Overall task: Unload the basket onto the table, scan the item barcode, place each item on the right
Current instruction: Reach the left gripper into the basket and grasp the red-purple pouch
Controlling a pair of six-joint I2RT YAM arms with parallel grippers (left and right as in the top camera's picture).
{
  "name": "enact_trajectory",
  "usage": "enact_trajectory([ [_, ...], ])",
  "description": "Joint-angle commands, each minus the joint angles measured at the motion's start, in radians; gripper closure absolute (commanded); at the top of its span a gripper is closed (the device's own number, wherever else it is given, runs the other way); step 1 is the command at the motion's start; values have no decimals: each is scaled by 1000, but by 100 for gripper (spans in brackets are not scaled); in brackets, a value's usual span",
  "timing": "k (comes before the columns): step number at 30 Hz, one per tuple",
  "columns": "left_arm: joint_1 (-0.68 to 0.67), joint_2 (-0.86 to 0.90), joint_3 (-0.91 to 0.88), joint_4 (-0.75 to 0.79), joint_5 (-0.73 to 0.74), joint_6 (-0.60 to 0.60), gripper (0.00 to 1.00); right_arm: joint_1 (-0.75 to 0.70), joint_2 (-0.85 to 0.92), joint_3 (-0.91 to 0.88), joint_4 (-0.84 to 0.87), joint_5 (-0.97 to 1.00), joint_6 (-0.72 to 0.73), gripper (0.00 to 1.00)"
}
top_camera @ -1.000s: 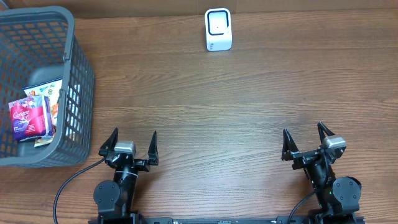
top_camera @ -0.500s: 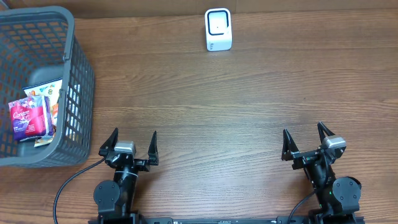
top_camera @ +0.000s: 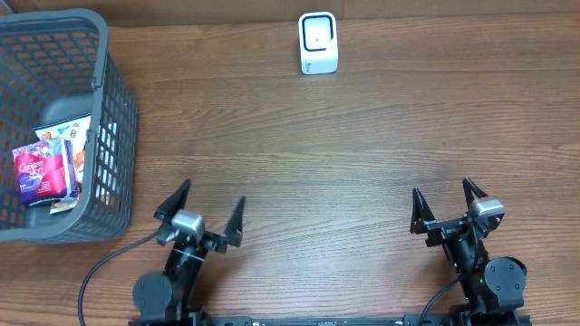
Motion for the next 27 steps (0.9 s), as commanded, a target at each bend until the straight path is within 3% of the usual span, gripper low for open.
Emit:
enact_trajectory([
  [1, -6, -11, 40, 130, 215, -52, 0, 3, -10, -10, 5, 7, -3, 0],
  [4, -5, -5, 160, 47, 117, -21, 0, 3, -10, -10, 5, 7, -3, 0],
  [8, -5, 88, 414, -235, -6, 102, 0, 3, -10, -10, 5, 7, -4, 0],
  [15, -5, 557, 1005, -907, -47, 219, 0, 3, -10, -10, 5, 7, -3, 0],
  [20, -5, 820, 1279, -1149, -54, 275, 0, 3, -10, -10, 5, 7, -3, 0],
  [24, -5, 997, 1496, -1283, -258, 129, 0, 3, -10, -10, 5, 7, -4, 0],
  [27, -5, 1121, 1672, -1389, -325, 109, 0, 3, -10, -10, 5, 7, -4, 0],
])
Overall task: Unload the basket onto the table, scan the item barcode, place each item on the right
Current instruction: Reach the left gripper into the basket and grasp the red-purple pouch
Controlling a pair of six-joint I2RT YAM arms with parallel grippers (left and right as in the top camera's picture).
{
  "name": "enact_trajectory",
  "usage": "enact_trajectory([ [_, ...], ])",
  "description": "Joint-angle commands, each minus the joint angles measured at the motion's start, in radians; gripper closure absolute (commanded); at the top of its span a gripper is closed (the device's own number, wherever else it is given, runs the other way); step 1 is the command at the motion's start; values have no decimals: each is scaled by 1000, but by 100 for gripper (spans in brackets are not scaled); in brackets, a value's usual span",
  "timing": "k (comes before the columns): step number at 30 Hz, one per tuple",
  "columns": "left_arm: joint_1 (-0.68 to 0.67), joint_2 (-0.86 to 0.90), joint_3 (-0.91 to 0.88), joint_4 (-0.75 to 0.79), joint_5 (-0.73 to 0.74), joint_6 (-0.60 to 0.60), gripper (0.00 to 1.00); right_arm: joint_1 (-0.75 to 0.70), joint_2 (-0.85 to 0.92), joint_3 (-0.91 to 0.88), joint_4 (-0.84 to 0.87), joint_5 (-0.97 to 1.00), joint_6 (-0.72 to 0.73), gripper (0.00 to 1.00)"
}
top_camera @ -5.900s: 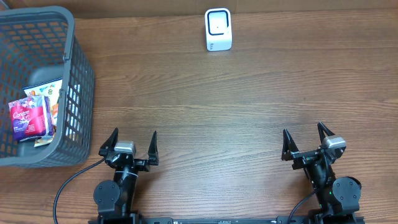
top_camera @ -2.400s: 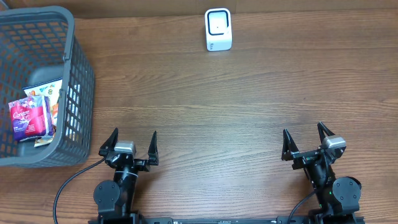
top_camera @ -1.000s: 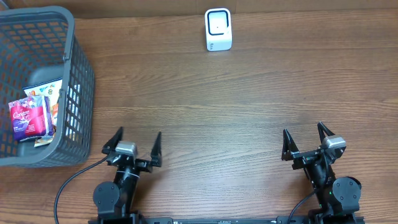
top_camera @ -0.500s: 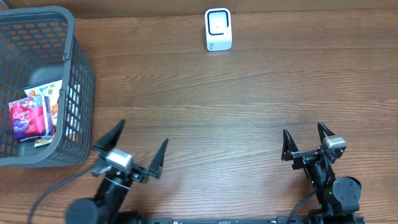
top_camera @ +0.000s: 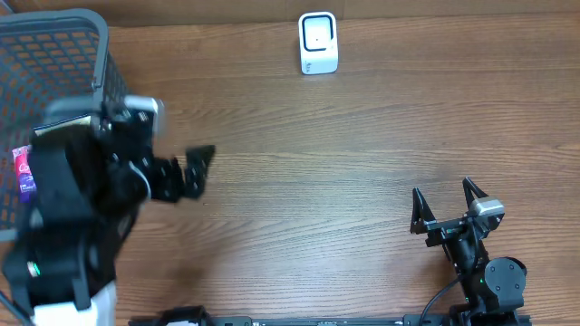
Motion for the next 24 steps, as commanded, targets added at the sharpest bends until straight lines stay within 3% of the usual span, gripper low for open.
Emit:
enact_trajectory([
  [1, -5, 110, 194, -55, -134, -55, 0, 3, -9, -10, 4, 6, -4, 0],
  [5, -5, 169, 220, -75, -223, -53, 0, 3, -9, -10, 4, 6, -4, 0],
  [10, 31, 206, 270, -45, -335, -212, 0, 3, -9, -10, 4, 6, -4, 0],
  [17, 222, 206, 469, 21, -340, -305, 0, 3, -9, -10, 4, 6, -4, 0],
  [21, 343, 211, 486, 35, -432, -408, 0, 3, -9, -10, 4, 6, -4, 0],
  [24, 417, 253, 482, 38, -510, -419, 0, 3, -9, -10, 4, 6, -4, 0],
])
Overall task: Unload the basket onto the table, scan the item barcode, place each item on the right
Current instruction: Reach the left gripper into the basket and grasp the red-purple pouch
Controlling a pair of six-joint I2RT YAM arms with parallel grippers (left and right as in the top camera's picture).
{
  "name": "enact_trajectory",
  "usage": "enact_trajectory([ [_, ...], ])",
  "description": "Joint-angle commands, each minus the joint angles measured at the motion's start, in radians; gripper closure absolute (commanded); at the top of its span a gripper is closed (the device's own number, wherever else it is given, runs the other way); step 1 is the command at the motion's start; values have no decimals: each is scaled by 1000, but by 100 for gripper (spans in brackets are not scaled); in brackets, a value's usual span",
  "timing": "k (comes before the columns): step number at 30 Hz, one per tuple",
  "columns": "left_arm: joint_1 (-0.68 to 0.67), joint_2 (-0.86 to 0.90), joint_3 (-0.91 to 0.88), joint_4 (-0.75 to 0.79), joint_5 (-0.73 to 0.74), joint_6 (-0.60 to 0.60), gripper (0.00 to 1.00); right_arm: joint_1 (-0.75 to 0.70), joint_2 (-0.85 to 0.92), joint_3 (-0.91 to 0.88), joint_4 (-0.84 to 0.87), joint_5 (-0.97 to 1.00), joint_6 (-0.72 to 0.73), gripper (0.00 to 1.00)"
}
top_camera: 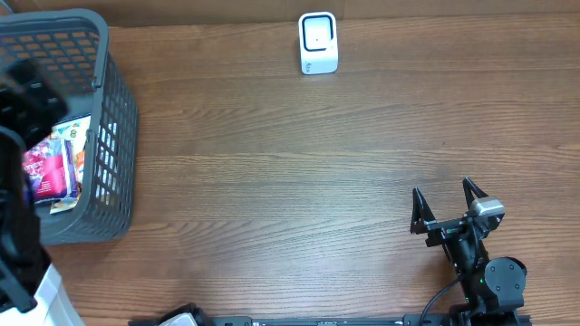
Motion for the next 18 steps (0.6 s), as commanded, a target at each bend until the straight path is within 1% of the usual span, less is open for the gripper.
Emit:
enact_trajectory([
  [1, 72, 69, 4, 4, -114, -68, 0, 3, -9, -10, 5, 7, -3, 0],
  [4, 118, 140, 4, 15, -92, -69, 0, 3, -9, -10, 5, 7, -3, 0],
  [7, 121, 208, 4, 17, -72, -73, 0, 3, -9, -10, 5, 7, -3, 0],
  [13, 121, 349, 4, 16, -82, -71, 0, 3, -9, -10, 5, 7, -4, 0],
  [15, 123, 396, 4, -22, -103, -82, 0, 3, -9, -10, 5, 7, -3, 0],
  [18, 123, 472, 4, -77, -181, -132, 0, 3, -9, -10, 5, 7, -3, 0],
])
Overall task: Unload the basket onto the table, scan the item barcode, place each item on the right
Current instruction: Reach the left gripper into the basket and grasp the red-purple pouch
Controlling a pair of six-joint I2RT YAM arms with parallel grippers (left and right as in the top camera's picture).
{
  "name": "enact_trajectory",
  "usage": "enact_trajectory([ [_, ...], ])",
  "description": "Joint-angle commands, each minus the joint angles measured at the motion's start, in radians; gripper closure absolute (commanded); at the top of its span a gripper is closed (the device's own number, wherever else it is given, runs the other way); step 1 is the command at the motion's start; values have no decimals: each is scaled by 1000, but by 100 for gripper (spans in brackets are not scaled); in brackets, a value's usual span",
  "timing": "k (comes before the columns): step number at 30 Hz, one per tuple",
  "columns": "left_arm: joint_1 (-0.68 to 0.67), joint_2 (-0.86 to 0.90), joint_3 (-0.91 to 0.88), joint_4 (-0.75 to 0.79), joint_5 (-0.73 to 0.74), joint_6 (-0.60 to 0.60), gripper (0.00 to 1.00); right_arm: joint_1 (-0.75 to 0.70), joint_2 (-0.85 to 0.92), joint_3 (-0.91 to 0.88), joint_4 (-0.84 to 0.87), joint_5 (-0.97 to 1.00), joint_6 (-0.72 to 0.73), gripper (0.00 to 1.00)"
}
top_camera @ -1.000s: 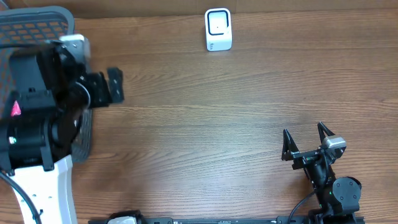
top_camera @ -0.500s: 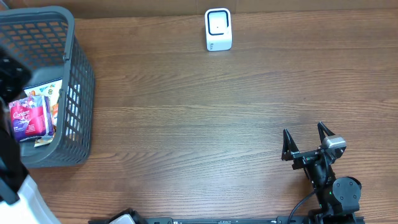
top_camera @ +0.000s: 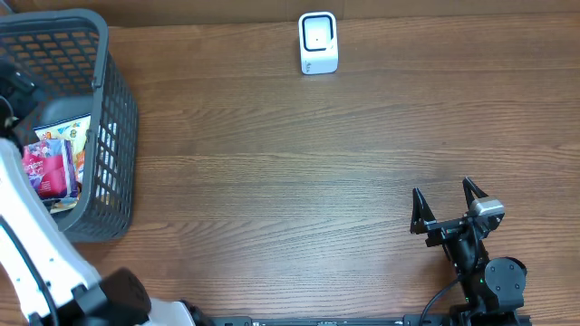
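Observation:
A grey mesh basket (top_camera: 113,136) at the left edge of the table holds snack packets, a maroon one (top_camera: 50,170) in front and lighter ones (top_camera: 71,131) behind it. The white barcode scanner (top_camera: 318,43) stands at the far middle. My left arm's white link runs up the left edge of the view. Its dark gripper head (top_camera: 15,92) hangs over the basket's left part, half cut off by the frame, so its jaws do not show. My right gripper (top_camera: 444,206) rests open near the front right, holding nothing.
The basket's tall right wall (top_camera: 122,109) stands between the packets and the wooden table (top_camera: 290,172). The left arm's base (top_camera: 118,299) sits at the front left, the right arm's base (top_camera: 494,276) at the front right.
The left arm was a dark blur over the basket's left side. Now it is sharp, with its white link along the left edge and its head slightly higher over the basket. Packets and right arm are unchanged.
Both grippers first rested open at the table's front edge. Then the left arm was raised beside the basket's right wall, its fingers pointing right. After that it was over the basket's left part, where it still hangs above the packets. The right arm never moved.

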Motion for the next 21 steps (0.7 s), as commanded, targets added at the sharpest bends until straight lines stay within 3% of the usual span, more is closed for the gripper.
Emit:
enact_trajectory([
  [1, 6, 99, 6, -47, -102, -59, 0, 3, -9, -10, 5, 6, -3, 0],
  [9, 6, 327, 6, -134, -87, 11, 0, 3, -9, -10, 5, 6, -3, 0],
  [21, 6, 501, 6, -144, -136, 52, 3, 3, -9, -10, 5, 6, -3, 0],
])
